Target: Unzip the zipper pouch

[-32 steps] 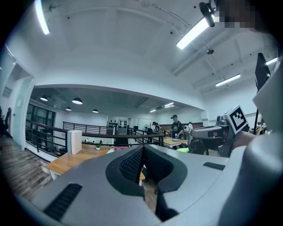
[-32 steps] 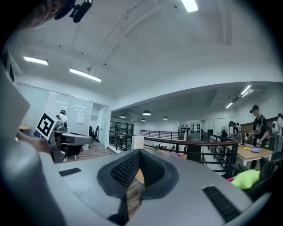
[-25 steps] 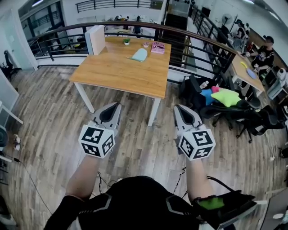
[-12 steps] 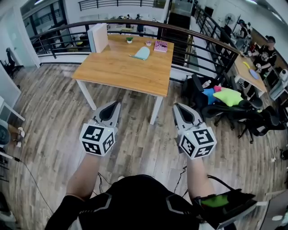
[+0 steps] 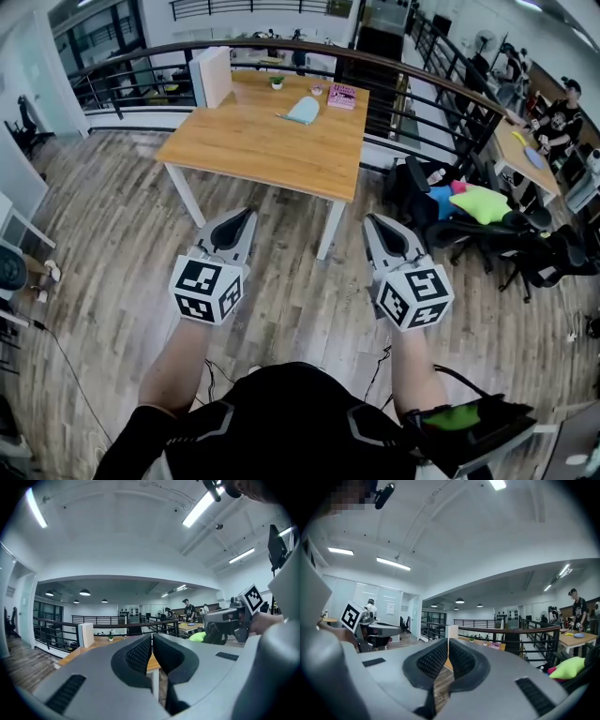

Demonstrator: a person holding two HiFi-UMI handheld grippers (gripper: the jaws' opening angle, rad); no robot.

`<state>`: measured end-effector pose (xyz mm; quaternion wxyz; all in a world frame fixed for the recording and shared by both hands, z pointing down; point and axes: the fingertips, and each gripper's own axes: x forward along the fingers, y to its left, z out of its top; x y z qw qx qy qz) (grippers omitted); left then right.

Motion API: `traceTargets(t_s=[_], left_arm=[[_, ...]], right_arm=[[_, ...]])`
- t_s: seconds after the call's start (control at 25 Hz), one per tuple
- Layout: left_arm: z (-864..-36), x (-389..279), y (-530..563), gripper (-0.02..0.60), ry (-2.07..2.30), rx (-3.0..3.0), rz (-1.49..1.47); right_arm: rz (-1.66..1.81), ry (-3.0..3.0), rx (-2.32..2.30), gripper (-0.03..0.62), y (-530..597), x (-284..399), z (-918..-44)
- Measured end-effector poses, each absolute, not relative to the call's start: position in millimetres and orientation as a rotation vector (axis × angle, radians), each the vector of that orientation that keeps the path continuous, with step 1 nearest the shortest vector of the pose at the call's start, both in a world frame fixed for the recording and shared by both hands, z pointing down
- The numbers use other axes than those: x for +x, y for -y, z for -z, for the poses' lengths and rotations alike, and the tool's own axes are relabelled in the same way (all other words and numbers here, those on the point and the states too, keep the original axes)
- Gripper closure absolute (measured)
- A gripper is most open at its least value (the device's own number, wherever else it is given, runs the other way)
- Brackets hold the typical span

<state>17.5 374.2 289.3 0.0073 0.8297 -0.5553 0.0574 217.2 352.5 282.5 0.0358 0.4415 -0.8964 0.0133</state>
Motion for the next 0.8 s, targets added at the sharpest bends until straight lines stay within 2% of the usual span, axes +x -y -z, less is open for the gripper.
traceTargets(t_s=[0.08,0.16,0.24,0.32,0.4,0.52,0.68,0.8], left_arm=[[-290.7,15.1,-373.5,0.549,1.739,2.588,-0.172],[-291.0,12.0,-373.1,0.530,1.733,2.583,-0.158],[-291.9,7.9,-373.8,0.395,1.723,2.588,-0.157],[-292.5,1.0,-373.2,0.359,1.743,2.579,-0.158],[-290.5,-8.2,-373.5,0.341,1.784,2.557,-0.124],[-288.9,-21.1,-375.1,0.315,1.804,2.535,-0.076],[-292.4,-36.1,-373.9,0.272,1.818,2.526,-0.050],[-293.8,-50.2,-372.6,0.268,1.809,2.536,-0.036]], right_arm=[[-0.033,2.748,1.346,0.565,-352.2,214.8,-283.9],[-0.025,2.737,1.336,0.493,-351.5,212.0,-284.7],[-0.029,2.739,1.346,0.424,-351.1,210.1,-284.4],[-0.042,2.748,1.355,0.401,-349.9,208.6,-284.5],[-0.051,2.753,1.353,0.376,-349.6,206.3,-285.3],[-0.055,2.766,1.351,0.304,-350.3,200.5,-284.4],[-0.055,2.759,1.358,0.269,-346.8,190.7,-285.7],[-0.054,2.746,1.358,0.247,-342.1,177.0,-286.8]])
